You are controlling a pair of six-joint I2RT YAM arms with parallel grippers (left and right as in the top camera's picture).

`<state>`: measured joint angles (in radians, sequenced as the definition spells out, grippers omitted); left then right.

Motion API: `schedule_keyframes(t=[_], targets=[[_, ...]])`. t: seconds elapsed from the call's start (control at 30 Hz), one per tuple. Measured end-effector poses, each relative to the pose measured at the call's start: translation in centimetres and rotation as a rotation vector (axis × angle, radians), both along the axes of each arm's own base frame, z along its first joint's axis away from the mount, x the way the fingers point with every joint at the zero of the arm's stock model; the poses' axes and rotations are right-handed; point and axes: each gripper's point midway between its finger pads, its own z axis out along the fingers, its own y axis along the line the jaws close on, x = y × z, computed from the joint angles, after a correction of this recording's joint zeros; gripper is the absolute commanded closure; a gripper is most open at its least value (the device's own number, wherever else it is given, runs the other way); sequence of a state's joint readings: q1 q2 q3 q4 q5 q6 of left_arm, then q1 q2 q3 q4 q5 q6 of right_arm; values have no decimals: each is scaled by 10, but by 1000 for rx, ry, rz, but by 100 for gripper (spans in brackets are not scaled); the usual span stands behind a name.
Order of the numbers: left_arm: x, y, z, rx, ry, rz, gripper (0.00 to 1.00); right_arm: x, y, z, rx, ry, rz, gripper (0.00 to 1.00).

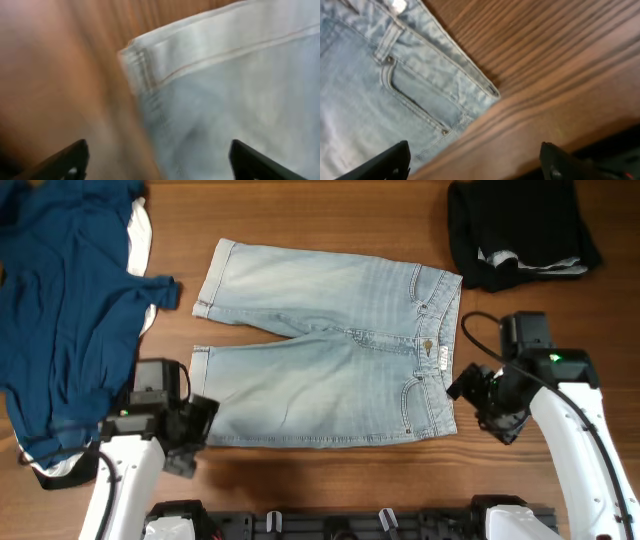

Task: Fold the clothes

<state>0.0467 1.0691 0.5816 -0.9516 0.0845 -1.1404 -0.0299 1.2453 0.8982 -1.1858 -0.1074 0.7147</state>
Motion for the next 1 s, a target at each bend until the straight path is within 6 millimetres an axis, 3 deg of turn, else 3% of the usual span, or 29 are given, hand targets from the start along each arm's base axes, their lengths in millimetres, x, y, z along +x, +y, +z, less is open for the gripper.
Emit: schedule_keyframes(t=[0.13,0.33,0.43,0.47,0.67,1.0], targets=[[-6,-4,-39,-33,-15,84,18,-2,0,-15,3,2,-25,23],[38,-1,-39,-36,-152,116,27,-1,2,-23,9,-7,-25,23],[40,-1,-44,-37,-97,120,70,-3,3,-24,13,5,-23,24],[40,-1,-45,-38,-86,125,96,-4,5,-25,16,14,-13,24],[33,-5,-52,-58,-14,120,96,-11,30,-38,18,95,66,24],[31,-6,-52,-61,-3,120,96,-5,36,-78,23,224,10,30]])
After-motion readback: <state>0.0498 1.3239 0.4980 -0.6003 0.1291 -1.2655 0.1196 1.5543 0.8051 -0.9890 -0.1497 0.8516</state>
